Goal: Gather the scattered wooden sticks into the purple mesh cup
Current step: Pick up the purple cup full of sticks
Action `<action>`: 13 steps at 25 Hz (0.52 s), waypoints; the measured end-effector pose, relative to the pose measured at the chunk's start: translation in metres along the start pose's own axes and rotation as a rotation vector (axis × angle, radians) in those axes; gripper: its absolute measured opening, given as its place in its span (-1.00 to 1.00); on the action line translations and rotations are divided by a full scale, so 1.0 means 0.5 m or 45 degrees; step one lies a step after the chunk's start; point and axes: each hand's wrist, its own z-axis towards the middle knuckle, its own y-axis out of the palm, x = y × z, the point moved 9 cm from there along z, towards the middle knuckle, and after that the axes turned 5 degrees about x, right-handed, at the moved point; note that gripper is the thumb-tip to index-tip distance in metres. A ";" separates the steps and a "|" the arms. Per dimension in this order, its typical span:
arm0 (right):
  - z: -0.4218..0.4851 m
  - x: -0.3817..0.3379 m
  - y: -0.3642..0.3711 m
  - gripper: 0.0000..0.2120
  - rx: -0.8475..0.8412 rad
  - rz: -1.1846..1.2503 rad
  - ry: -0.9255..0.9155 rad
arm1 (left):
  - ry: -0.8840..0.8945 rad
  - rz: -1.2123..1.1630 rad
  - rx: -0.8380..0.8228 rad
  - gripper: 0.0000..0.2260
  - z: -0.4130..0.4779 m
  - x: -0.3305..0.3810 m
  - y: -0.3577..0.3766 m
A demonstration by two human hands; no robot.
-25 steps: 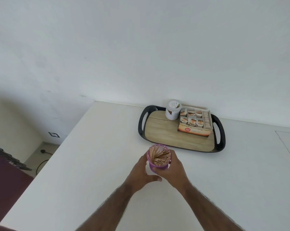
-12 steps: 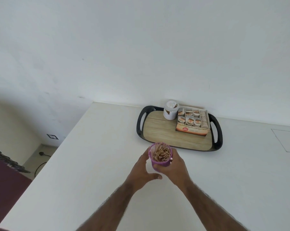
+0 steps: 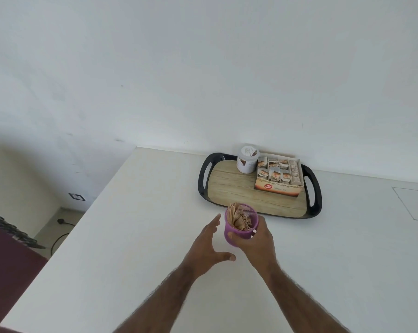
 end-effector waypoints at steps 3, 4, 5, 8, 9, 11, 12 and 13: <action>-0.013 -0.015 0.025 -0.15 -0.127 0.036 -0.010 | 0.079 -0.187 0.132 -0.23 -0.005 0.040 -0.009; -0.016 -0.016 0.035 -0.14 -0.200 0.082 -0.003 | 0.098 -0.231 0.177 -0.28 -0.006 0.048 -0.018; -0.017 -0.020 0.042 -0.14 -0.274 0.137 0.003 | 0.115 -0.258 0.193 -0.30 -0.006 0.053 -0.024; -0.004 -0.043 0.030 -0.23 -0.308 0.185 -0.039 | 0.113 -0.259 0.118 -0.23 -0.002 0.050 -0.021; 0.004 -0.049 0.016 -0.25 -0.243 0.193 -0.053 | 0.110 -0.250 0.104 -0.17 -0.003 0.051 -0.022; 0.015 -0.054 -0.006 -0.24 -0.122 0.219 -0.043 | 0.099 -0.227 0.135 -0.08 -0.005 0.051 -0.026; 0.014 -0.055 0.000 -0.22 -0.139 0.218 -0.038 | 0.098 -0.241 0.139 -0.11 -0.004 0.053 -0.023; 0.009 -0.052 0.010 -0.22 -0.165 0.214 -0.043 | 0.115 -0.259 0.136 -0.16 -0.003 0.060 -0.020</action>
